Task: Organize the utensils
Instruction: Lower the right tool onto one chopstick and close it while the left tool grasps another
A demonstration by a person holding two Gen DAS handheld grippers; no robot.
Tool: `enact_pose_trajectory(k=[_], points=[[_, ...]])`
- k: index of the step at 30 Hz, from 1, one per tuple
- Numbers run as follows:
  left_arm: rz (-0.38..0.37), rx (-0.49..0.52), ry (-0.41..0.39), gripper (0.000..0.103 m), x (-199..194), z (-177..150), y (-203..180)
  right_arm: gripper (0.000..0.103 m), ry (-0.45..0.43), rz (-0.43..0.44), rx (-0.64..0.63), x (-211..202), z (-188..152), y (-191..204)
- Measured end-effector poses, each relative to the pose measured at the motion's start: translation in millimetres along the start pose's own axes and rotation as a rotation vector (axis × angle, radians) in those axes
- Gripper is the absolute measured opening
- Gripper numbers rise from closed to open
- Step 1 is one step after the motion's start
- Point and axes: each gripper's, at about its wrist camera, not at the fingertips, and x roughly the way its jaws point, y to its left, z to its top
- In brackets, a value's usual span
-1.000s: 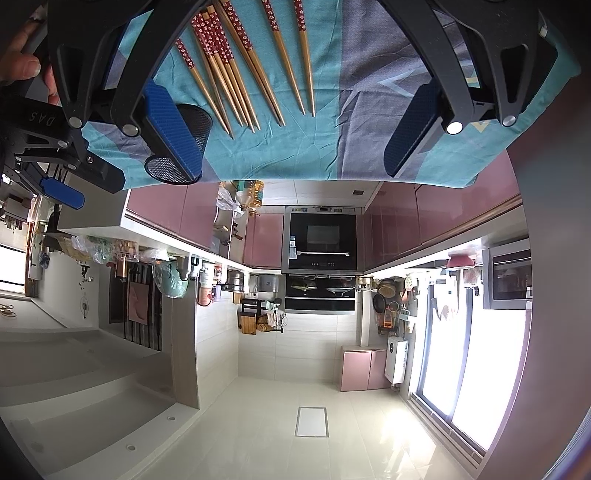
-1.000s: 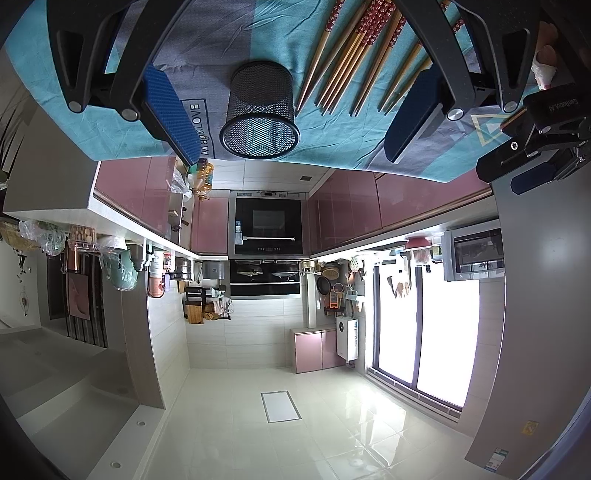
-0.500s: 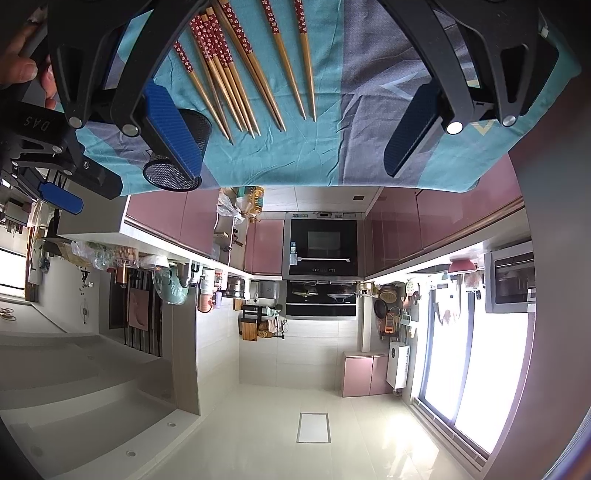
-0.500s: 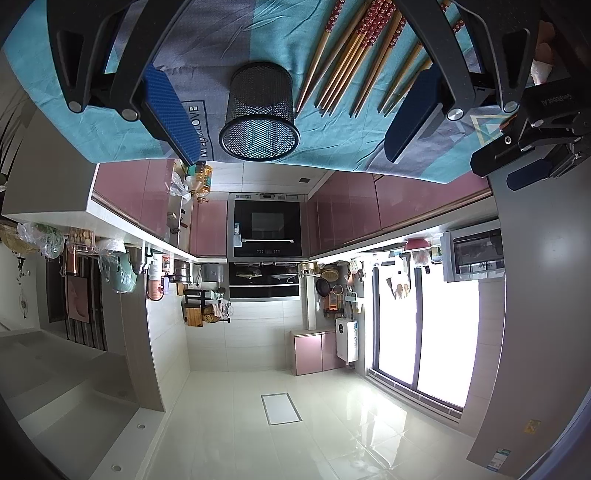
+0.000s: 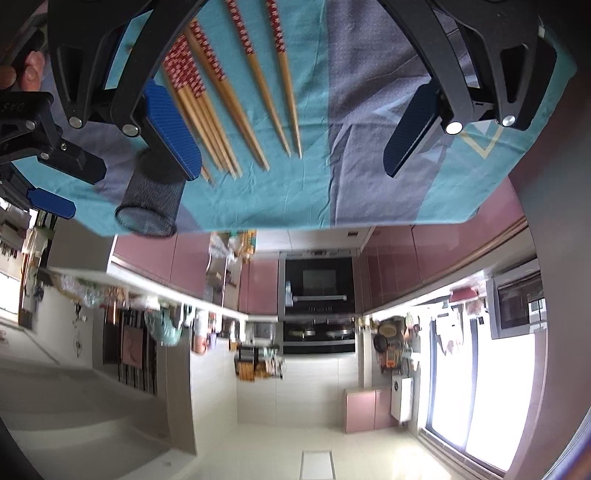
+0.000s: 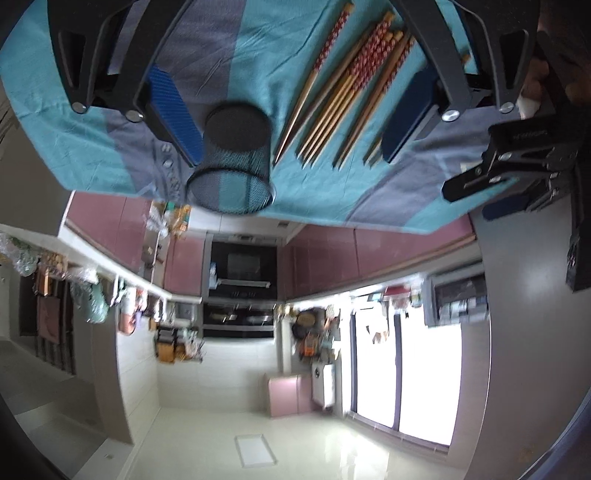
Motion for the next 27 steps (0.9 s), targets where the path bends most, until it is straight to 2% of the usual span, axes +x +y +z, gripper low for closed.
enact_pose_trajectory(k=[2,5,7,8,10,15,20,23,27], points=[[-0.017,0.006,0.06,0.088,13,-5,3,0.08,0.077,0.017,0.007,15,-6,0],[-0.032,0.014,0.148,0.082,33,-15,7,0.07,0.184,0.03,0.033,38,-17,-3],[-0.033,0.016,0.201,0.077,45,-21,10,0.066,0.238,0.037,0.051,51,-24,-6],[-0.034,0.014,0.217,0.071,50,-24,11,0.06,0.259,0.037,0.058,55,-26,-7],[-0.041,0.005,0.257,0.068,61,-30,14,0.056,0.309,0.049,0.074,65,-31,-9],[-0.062,0.015,0.334,0.057,83,-39,17,0.049,0.372,0.053,0.08,83,-36,-7],[-0.082,0.03,0.424,0.043,106,-47,14,0.041,0.41,0.049,0.066,95,-36,-5],[-0.089,0.033,0.457,0.041,118,-49,14,0.035,0.428,0.038,0.067,104,-37,-7],[-0.095,0.045,0.466,0.04,131,-47,17,0.033,0.44,0.027,0.051,112,-34,-5]])
